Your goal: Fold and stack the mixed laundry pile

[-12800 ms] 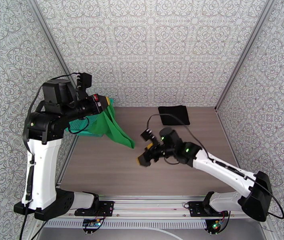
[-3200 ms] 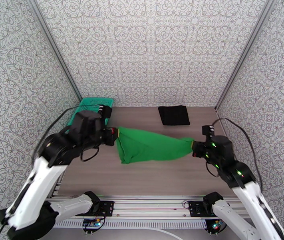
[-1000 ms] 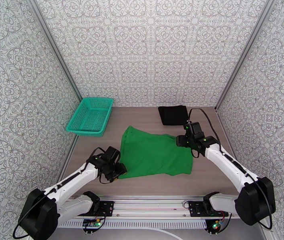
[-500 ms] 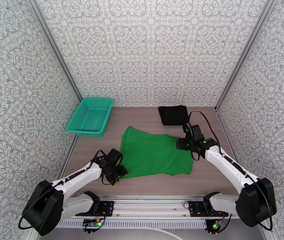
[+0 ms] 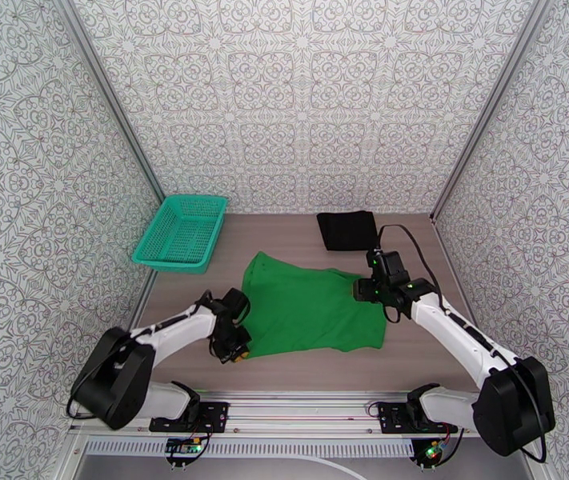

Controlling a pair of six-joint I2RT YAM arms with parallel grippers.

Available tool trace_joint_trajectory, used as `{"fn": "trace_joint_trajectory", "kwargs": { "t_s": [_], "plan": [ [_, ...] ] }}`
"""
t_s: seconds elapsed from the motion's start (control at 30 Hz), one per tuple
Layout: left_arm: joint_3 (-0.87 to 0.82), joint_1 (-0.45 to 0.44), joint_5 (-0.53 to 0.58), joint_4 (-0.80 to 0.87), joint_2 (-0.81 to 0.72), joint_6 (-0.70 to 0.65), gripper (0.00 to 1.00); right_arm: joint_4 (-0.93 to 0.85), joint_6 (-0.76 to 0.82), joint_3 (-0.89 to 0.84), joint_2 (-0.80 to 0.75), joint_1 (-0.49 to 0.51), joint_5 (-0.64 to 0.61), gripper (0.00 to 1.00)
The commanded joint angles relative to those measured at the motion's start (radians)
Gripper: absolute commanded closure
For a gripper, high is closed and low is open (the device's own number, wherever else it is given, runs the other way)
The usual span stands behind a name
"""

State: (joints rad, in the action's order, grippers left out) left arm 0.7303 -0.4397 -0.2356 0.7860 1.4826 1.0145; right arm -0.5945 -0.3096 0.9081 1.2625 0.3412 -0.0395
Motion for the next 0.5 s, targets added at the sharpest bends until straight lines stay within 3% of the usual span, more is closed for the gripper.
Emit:
{"fn": "trace_joint_trajectory", "kwargs": {
  "t_s": [0.0,0.23,0.47],
  "plan": [
    [0.064,0.024,0.124,-0.197,0.069,-0.106,1.0,-0.023,-0.028,-0.052,-0.051,0.004,0.033,0.38],
    [0.522,0.044,0.151,0.035,0.001,-0.242,1.0,-0.045,-0.126,-0.194,-0.151,0.077,0.102,0.35],
    [0.904,0.099,0.063,0.124,0.078,-0.313,1.0,-0.037,-0.28,-0.29,-0.178,0.255,0.111,0.31]
  ]
}}
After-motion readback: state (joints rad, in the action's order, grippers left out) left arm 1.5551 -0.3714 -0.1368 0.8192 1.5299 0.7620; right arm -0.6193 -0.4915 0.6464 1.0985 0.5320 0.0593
